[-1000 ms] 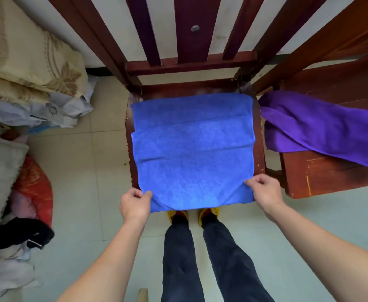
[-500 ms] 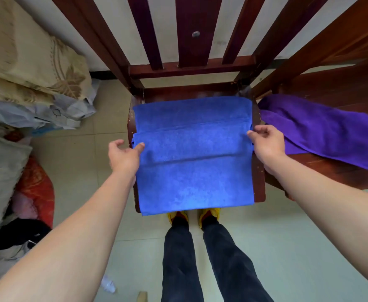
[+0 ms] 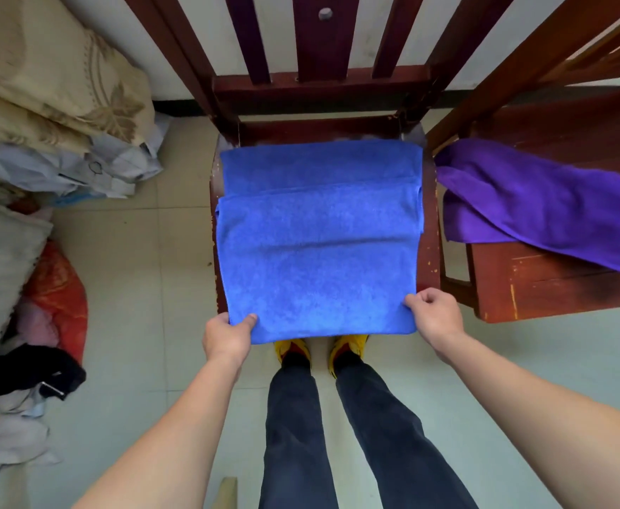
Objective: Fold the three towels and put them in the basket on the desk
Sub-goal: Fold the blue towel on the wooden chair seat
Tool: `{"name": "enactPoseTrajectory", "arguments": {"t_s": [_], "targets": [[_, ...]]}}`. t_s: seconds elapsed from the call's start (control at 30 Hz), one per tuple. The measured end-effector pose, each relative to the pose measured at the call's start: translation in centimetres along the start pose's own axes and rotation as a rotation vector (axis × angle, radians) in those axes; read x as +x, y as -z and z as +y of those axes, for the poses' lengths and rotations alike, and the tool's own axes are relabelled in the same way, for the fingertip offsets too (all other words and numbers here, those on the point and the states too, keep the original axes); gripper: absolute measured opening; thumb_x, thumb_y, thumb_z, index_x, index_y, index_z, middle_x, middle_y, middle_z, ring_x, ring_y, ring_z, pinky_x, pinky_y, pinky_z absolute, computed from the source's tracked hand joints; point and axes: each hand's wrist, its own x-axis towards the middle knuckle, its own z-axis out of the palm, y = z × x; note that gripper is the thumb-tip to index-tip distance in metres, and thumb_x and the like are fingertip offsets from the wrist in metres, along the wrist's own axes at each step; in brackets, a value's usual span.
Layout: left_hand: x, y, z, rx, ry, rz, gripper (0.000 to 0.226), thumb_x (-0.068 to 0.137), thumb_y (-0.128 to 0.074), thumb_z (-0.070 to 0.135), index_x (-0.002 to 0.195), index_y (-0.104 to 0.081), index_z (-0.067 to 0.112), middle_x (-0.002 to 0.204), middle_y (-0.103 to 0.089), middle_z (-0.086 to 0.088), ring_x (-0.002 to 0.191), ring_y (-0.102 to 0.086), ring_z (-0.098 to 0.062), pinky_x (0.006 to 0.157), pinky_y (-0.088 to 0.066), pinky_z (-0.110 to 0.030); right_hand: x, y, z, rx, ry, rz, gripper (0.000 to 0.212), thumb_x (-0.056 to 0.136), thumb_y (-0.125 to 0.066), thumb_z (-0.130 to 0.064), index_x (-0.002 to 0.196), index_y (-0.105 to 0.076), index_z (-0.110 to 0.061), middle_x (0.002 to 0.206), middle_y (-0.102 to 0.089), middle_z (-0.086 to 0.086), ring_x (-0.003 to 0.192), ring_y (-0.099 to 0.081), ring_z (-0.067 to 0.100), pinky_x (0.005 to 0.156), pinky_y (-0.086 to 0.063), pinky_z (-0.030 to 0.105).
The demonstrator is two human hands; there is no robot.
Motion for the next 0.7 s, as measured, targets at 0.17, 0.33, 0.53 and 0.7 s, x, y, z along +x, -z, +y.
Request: {"name": "enactPoseTrajectory", "arguments": {"t_s": [0.17, 0.33, 0.53, 0.7], "targets": [[-3.7, 2.5, -0.8, -0.197, -0.016, -0.023, 0.013, 0.089, -0.065, 0.016, 0.082, -0.063, 0.005, 0.084, -0.066, -0.007, 0.075, -0.059, -0.025, 0.076, -0.054, -0.038, -3.2, 1.6, -0.4, 0.110, 0.078, 0.114, 0.010, 0.087, -0.057, -0.017, 0.078, -0.052, -0.014, 0.070, -0.054, 0.000, 0.067, -0.050, 0.023, 0.061, -0.038, 0.033], [-7.8, 4.5, -1.6, -0.296, -0.077, -0.005, 0.016, 0.090, -0.063, 0.011, 0.075, -0.058, 0.007, 0.074, -0.061, -0.009, 0.056, -0.056, -0.021, 0.037, -0.045, -0.019, -7.4, 3.5, -0.2, 0.166, 0.151, 0.188, 0.011, 0.087, -0.061, -0.015, 0.097, -0.055, -0.014, 0.074, -0.058, -0.001, 0.071, -0.055, 0.025, 0.065, -0.039, 0.031], [-10.9, 6.5, -6.3, -0.319, -0.150, 0.007, 0.018, 0.088, -0.065, 0.014, 0.074, -0.056, 0.007, 0.071, -0.059, -0.012, 0.027, -0.045, -0.008, 0.038, -0.038, -0.018, -13.0, 4.1, 3.8, 0.255, 0.212, 0.239, 0.012, 0.084, -0.065, -0.014, 0.094, -0.059, -0.017, 0.071, -0.053, -0.010, 0.064, -0.052, 0.014, 0.067, -0.037, 0.026], [-13.9, 8.0, -11.6, -0.365, -0.182, 0.008, 0.014, 0.087, -0.066, 0.013, 0.096, -0.058, 0.005, 0.081, -0.063, -0.015, 0.028, -0.046, -0.009, 0.032, -0.034, -0.014, -17.3, 2.8, 8.6, 0.319, 0.200, 0.264, 0.008, 0.077, -0.067, -0.018, 0.082, -0.062, -0.022, 0.077, -0.065, 0.005, 0.063, -0.060, 0.029, 0.062, -0.052, 0.034]]}}
